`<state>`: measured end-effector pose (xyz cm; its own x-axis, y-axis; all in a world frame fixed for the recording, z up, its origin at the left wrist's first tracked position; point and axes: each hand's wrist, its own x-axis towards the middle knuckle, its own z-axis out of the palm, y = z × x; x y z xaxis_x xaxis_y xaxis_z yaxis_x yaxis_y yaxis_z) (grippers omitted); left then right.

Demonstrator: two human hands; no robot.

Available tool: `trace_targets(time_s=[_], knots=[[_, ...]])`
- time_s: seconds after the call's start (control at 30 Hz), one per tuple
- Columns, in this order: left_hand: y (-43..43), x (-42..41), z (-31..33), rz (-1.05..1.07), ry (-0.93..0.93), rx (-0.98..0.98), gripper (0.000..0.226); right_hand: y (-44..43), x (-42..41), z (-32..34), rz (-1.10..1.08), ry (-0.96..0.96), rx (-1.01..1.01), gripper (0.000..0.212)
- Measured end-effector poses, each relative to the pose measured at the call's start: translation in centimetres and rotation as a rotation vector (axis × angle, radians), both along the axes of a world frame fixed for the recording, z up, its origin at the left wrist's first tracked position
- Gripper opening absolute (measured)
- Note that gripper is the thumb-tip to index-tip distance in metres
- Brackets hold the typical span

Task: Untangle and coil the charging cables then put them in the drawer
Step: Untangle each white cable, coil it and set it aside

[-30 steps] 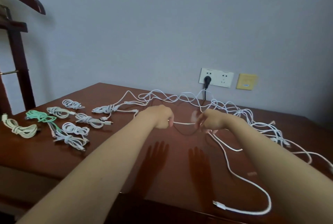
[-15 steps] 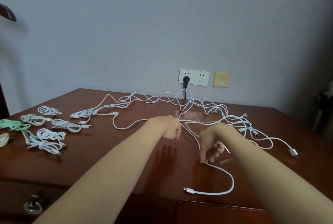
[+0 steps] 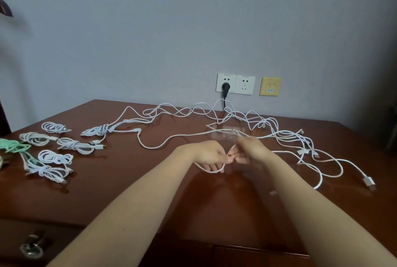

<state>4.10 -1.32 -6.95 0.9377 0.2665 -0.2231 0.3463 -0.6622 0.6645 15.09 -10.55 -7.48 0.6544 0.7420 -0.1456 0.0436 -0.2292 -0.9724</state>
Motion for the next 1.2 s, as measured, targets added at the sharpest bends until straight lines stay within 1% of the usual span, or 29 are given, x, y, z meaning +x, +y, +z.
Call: trace_targets(time_s=[0.03, 0.1, 0.13, 0.17, 0.2, 0.23, 0.27, 0.33, 0.37, 0.4, 0.43, 0.47, 0.5, 0.53, 0.6, 0.63, 0.67, 0.7, 0.77, 0.87, 1.0, 1.1, 1.2], knots=[[0.3, 0.1, -0.4, 0.019, -0.044, -0.034, 0.015, 0.2, 0.1, 0.0, -0.03, 0.009, 0.054, 0.025], [0.7, 0.4, -1.2, 0.075, -0.113, -0.093, 0.018, 0.7, 0.3, -0.4, -0.1, -0.037, 0.106, 0.026], [0.8, 0.4, -1.5, 0.106, -0.13, -0.112, 0.019, 0.9, 0.3, -0.7, -0.136, -0.067, 0.126, 0.022], [0.8, 0.6, -1.7, 0.145, -0.143, -0.131, 0.021, 1.2, 0.4, -1.2, -0.178, -0.096, 0.148, 0.014], [0.9, 0.8, -1.9, 0.184, -0.157, -0.155, 0.023, 1.4, 0.6, -1.9, -0.226, -0.182, 0.146, 0.007], [0.9, 1.2, -2.0, 0.223, -0.166, -0.189, 0.026, 1.4, 0.9, -2.5, -0.254, -0.335, 0.119, 0.013], [1.0, 1.7, -2.0, 0.261, -0.17, -0.238, 0.028, 1.4, 1.2, -3.1, -0.228, -0.548, 0.065, 0.019], [1.1, 2.4, -1.7, 0.338, -0.146, -0.365, 0.029, 1.2, 1.6, -4.2, -0.092, -0.931, -0.047, 0.031], [1.1, 2.6, -1.7, 0.355, -0.156, -0.435, 0.03, 1.1, 1.5, -4.4, -0.058, -1.059, -0.093, 0.033], [1.3, 2.7, -1.9, 0.347, -0.221, -0.518, 0.031, 1.1, 1.4, -4.6, -0.056, -1.179, -0.09, 0.03], [1.7, 2.8, -2.3, 0.325, -0.325, -0.622, 0.032, 1.3, 1.3, -4.7, -0.068, -1.276, -0.058, 0.023], [2.1, 2.9, -2.7, 0.306, -0.437, -0.741, 0.032, 1.6, 1.4, -4.8, -0.108, -1.334, -0.014, 0.016], [2.4, 2.9, -3.0, 0.302, -0.538, -0.873, 0.032, 1.8, 1.6, -4.7, -0.142, -1.354, 0.026, 0.016], [2.8, 2.8, -3.3, 0.314, -0.631, -1.013, 0.031, 2.1, 1.9, -4.6, -0.147, -1.339, 0.042, 0.021], [3.5, 3.1, -3.3, 0.352, -0.794, -1.267, 0.03, 2.5, 2.4, -4.3, -0.083, -1.262, 0.025, 0.029], [3.8, 3.1, -3.1, 0.374, -0.865, -1.356, 0.03, 2.7, 2.6, -4.3, -0.049, -1.232, 0.011, 0.029], [4.1, 3.1, -3.0, 0.402, -0.927, -1.399, 0.031, 2.8, 2.7, -4.4, -0.038, -1.213, 0.011, 0.028], [4.6, 3.1, -3.0, 0.438, -0.974, -1.401, 0.031, 2.9, 2.8, -4.5, -0.041, -1.189, 0.031, 0.028], [5.3, 3.0, -3.1, 0.496, -1.019, -1.341, 0.03, 3.0, 2.7, -4.4, -0.095, -1.121, 0.116, 0.027], [5.7, 3.1, -3.3, 0.499, -1.019, -1.271, 0.027, 3.1, 2.8, -4.3, -0.137, -1.023, 0.196, 0.024], [5.4, 3.8, -3.6, 0.45, -0.897, -1.127, 0.033, 3.4, 3.0, -4.4, -0.125, -1.0, 0.159, 0.026], [5.5, 4.2, -3.7, 0.419, -0.842, -1.17, 0.041, 3.7, 3.3, -4.6, -0.024, -1.029, 0.081, 0.024], [5.2, 4.5, -3.6, 0.409, -0.797, -1.19, 0.042, 3.8, 3.0, -4.6, 0.119, -1.078, -0.065, 0.025]])
